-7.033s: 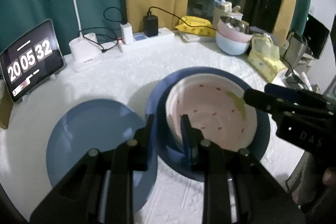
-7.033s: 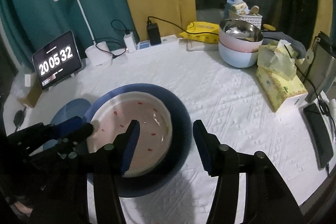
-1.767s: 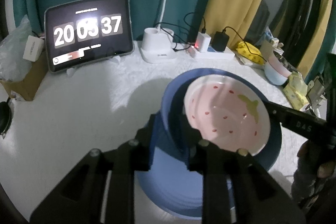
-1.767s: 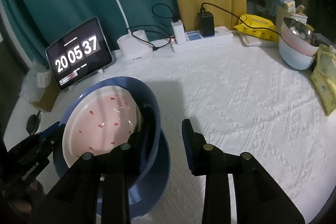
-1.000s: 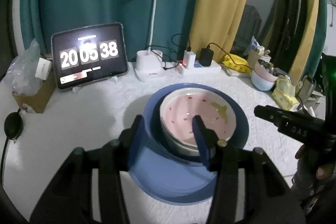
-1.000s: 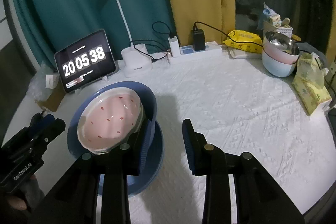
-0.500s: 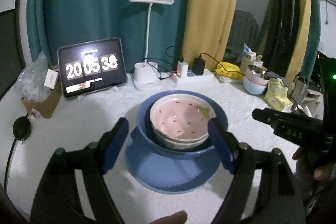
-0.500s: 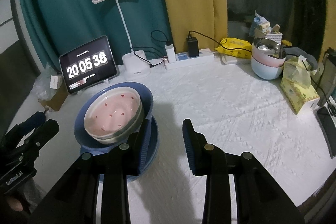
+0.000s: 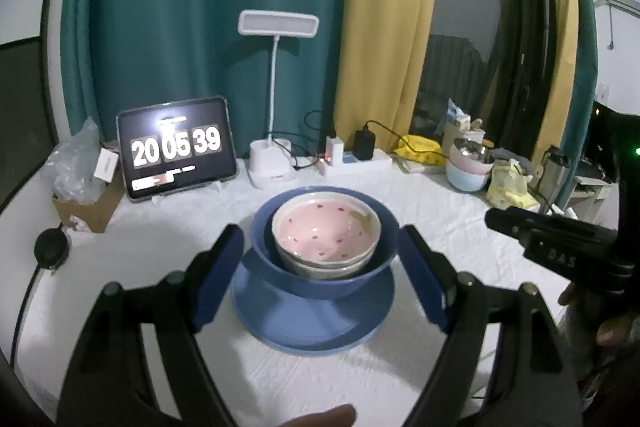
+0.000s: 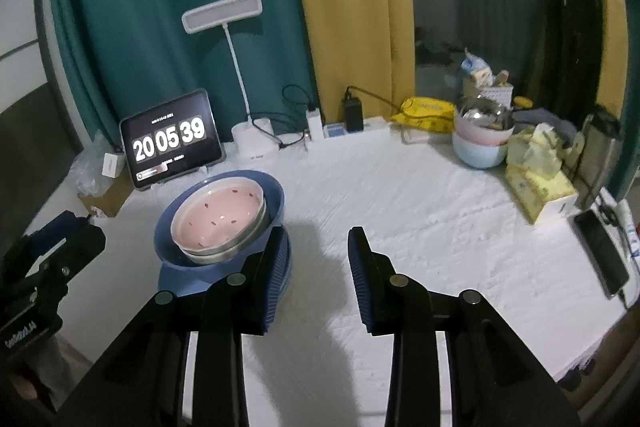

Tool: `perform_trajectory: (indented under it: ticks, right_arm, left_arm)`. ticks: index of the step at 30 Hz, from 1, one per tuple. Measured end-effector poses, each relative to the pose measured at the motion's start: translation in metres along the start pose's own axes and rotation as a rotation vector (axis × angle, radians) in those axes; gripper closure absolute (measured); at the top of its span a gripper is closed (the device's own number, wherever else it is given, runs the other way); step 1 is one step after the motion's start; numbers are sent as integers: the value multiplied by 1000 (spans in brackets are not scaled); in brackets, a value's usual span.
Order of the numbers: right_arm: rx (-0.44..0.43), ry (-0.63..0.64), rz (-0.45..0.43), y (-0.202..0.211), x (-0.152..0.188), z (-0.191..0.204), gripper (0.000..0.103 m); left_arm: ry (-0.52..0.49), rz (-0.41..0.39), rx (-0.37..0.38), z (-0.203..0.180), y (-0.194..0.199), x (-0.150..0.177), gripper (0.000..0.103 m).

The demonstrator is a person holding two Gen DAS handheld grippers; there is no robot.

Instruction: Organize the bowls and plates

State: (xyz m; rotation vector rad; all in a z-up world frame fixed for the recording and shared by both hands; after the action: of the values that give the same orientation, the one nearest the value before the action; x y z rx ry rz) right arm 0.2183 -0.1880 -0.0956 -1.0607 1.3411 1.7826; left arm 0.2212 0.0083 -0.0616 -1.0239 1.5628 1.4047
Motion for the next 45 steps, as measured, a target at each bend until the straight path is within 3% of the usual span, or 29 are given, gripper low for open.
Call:
perform_trajectory:
  ticks: [11,13,16,18,24,38,45]
  right_arm:
    - [34,26,-102,43,-19,-2,61]
    - [37,30,-124,52,-23,0,61]
    - [42,43,-157,64,-31,3,59]
    - [42,59,-178,73,-35,7,49]
    - [49,96,-233,95,-48,17,34]
    - [33,106,-299,127,-62,21,33]
    - [33,91,-296,127,-62,16,33]
  left_arm:
    - [-22,-77,-19,-8,33,-17,22]
    - [-23,-93,-23,-8,40,-21,14]
    - [-19,-125,-26,-7,53,-30,10]
    - [-29,-143,-38,-7,60,-35,8]
    - [-35,-189,-47,-8,79,-46,6]
    - [-56,-288,-85,-14,106,-62,4]
    - [-36,-272,-56,-20,106,-64,4]
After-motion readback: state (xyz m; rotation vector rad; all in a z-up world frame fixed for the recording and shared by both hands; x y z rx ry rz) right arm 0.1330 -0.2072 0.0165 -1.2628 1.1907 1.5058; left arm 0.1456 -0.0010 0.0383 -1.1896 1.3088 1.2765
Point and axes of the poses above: each gripper's, at about its wrist camera, not at the fingertips, and y roughly against the way its jaws point, z to its left, x to its underside, the point moved 9 cm from there along -y, roughly the way its jaws point, and after that the axes turned 7 degrees about -z, right-handed, at the moved point
